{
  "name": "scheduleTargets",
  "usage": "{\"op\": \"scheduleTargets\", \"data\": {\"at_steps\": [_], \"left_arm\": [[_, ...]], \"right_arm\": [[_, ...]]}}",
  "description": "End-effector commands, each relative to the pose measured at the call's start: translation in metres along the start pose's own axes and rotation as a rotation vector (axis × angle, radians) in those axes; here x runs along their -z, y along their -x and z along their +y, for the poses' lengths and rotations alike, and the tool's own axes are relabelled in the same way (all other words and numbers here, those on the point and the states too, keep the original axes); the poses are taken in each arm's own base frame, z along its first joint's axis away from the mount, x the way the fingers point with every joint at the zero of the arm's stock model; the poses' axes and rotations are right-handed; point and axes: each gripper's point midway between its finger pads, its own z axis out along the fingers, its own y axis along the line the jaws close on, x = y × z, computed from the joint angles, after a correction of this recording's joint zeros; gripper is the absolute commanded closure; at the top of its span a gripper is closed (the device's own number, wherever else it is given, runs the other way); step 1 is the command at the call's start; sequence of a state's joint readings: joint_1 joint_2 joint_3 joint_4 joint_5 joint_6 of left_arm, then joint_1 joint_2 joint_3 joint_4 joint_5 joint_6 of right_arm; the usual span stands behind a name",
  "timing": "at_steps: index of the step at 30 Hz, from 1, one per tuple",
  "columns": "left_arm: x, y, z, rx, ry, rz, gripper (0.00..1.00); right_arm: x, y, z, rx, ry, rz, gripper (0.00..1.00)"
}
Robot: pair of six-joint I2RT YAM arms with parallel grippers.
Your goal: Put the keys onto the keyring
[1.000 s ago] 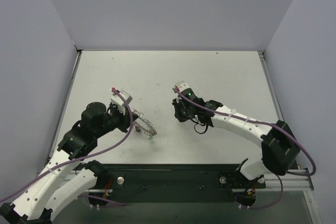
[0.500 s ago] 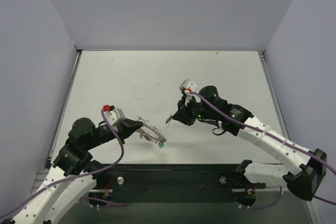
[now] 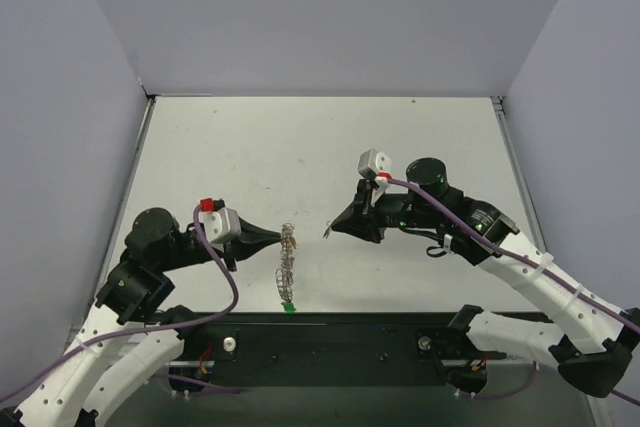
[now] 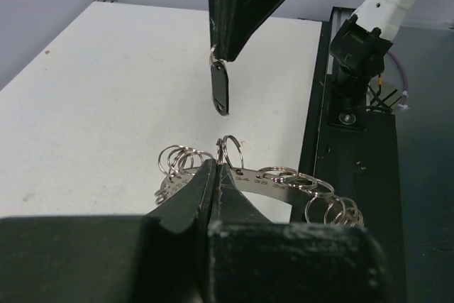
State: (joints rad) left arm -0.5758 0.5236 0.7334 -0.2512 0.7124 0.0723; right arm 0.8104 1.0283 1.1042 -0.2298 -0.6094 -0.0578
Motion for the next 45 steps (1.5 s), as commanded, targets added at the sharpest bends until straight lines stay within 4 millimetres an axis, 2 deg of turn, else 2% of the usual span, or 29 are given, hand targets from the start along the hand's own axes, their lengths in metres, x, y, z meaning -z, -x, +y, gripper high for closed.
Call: {"op": "scheduleTargets", "data": {"at_steps": [1, 2, 3, 4, 5, 7, 8, 11, 14, 18, 22, 27, 32, 37, 45], "left_arm": [[0.001, 0.028, 0.025, -0.09, 0.108, 0.052, 1.0], [0.002, 0.024, 0.03, -0.081, 0.139, 0.091, 1.0], [0.003, 0.03, 0.038, -0.093, 0.183, 0.092, 1.0], [0.0, 0.027, 0.046, -0.1, 0.232, 0.117, 1.0], [-0.001, 0.028, 0.046, -0.119, 0.233, 0.121, 1.0], [-0.008, 0.028, 0.04, -0.154, 0.209, 0.12, 1.0], [-0.015, 0.03, 0.025, -0.18, 0.139, 0.103, 1.0], [-0.027, 0.033, 0.006, -0.194, 0.05, 0.083, 1.0], [-0.031, 0.041, 0.001, -0.173, 0.023, 0.062, 1.0], [-0.031, 0.049, 0.004, -0.172, 0.047, 0.028, 1.0], [-0.034, 0.044, 0.016, -0.142, 0.111, 0.061, 1.0], [-0.039, 0.035, 0.017, -0.124, 0.112, 0.095, 1.0], [-0.038, 0.029, 0.02, -0.137, 0.127, 0.11, 1.0], [-0.035, 0.023, 0.032, -0.136, 0.199, 0.135, 1.0], [-0.032, 0.022, 0.03, -0.157, 0.186, 0.133, 1.0]], "right_arm": [[0.011, 0.012, -0.002, 0.039, -0.031, -0.038, 1.0], [0.013, 0.016, -0.003, 0.044, -0.047, -0.058, 1.0], [0.014, 0.016, -0.008, 0.034, -0.079, -0.066, 1.0], [0.014, 0.014, -0.011, 0.031, -0.093, -0.067, 1.0], [0.015, 0.019, -0.014, 0.034, -0.111, -0.093, 1.0], [0.011, 0.021, -0.016, 0.016, -0.115, -0.111, 1.0], [0.005, 0.024, -0.019, 0.011, -0.113, -0.124, 1.0], [-0.014, 0.03, -0.016, 0.001, -0.063, -0.112, 1.0], [-0.032, 0.03, -0.018, -0.001, -0.054, -0.093, 1.0], [-0.043, 0.032, -0.003, 0.015, -0.011, -0.089, 1.0], [-0.04, 0.037, 0.006, -0.002, -0.006, -0.108, 1.0], [-0.031, 0.043, 0.012, 0.007, -0.005, -0.127, 1.0], [-0.033, 0.043, 0.024, 0.028, 0.041, -0.119, 1.0], [-0.035, 0.039, 0.036, 0.034, 0.109, -0.097, 1.0], [-0.036, 0.034, 0.032, 0.064, 0.094, -0.077, 1.0]]}}
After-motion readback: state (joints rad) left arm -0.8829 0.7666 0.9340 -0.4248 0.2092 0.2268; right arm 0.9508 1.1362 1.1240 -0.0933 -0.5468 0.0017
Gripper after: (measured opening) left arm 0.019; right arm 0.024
